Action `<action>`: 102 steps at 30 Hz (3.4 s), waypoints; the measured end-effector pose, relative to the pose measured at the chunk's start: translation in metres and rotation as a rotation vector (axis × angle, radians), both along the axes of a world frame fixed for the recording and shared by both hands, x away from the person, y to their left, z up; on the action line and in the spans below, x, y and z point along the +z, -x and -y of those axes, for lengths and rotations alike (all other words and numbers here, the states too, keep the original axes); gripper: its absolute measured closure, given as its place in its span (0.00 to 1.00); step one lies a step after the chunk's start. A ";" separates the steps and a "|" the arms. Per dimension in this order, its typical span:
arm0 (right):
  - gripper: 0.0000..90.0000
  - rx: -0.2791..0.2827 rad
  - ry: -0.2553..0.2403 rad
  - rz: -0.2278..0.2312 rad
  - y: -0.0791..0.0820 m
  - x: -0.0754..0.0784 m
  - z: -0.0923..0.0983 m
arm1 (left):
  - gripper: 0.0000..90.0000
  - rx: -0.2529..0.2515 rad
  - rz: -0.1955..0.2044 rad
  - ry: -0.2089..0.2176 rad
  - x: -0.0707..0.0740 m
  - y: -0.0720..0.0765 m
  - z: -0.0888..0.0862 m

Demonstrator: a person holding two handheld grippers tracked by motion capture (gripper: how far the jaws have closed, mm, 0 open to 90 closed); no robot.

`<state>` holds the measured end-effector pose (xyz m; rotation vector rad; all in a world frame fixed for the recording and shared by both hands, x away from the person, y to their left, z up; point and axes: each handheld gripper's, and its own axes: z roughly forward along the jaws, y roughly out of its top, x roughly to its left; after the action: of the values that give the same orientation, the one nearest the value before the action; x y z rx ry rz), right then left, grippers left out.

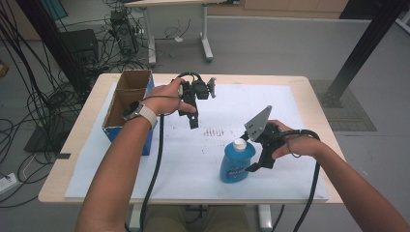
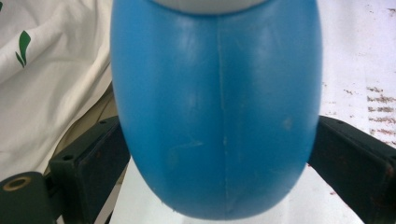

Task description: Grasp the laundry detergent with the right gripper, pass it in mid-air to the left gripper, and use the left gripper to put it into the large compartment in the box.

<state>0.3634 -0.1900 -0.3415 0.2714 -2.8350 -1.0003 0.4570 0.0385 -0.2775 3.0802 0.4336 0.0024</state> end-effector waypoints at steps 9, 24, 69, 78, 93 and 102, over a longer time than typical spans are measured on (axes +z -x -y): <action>0.10 0.007 -0.008 0.006 0.000 -0.002 -0.001 | 0.11 -0.001 0.000 0.000 -0.001 0.000 0.000; 0.12 0.020 -0.024 0.014 0.000 -0.003 -0.004 | 0.11 0.005 -0.004 0.000 -0.003 0.000 -0.003; 0.17 -0.011 -0.109 0.003 0.003 -0.022 0.004 | 0.11 0.005 -0.007 0.007 -0.008 0.000 -0.001; 0.18 -0.016 -0.125 0.004 0.002 -0.025 0.007 | 0.11 0.008 -0.007 0.008 -0.009 -0.001 -0.001; 0.20 -0.002 -0.129 -0.003 0.002 -0.029 0.006 | 0.11 0.008 -0.016 0.000 -0.012 0.000 -0.002; 0.23 -0.001 -0.137 -0.013 0.002 -0.030 0.005 | 0.11 0.012 -0.020 0.000 -0.013 0.001 -0.004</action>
<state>0.3616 -0.1950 -0.3716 0.2755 -2.7591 -1.1936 0.4564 0.0424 -0.2909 3.0795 0.4535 -0.0276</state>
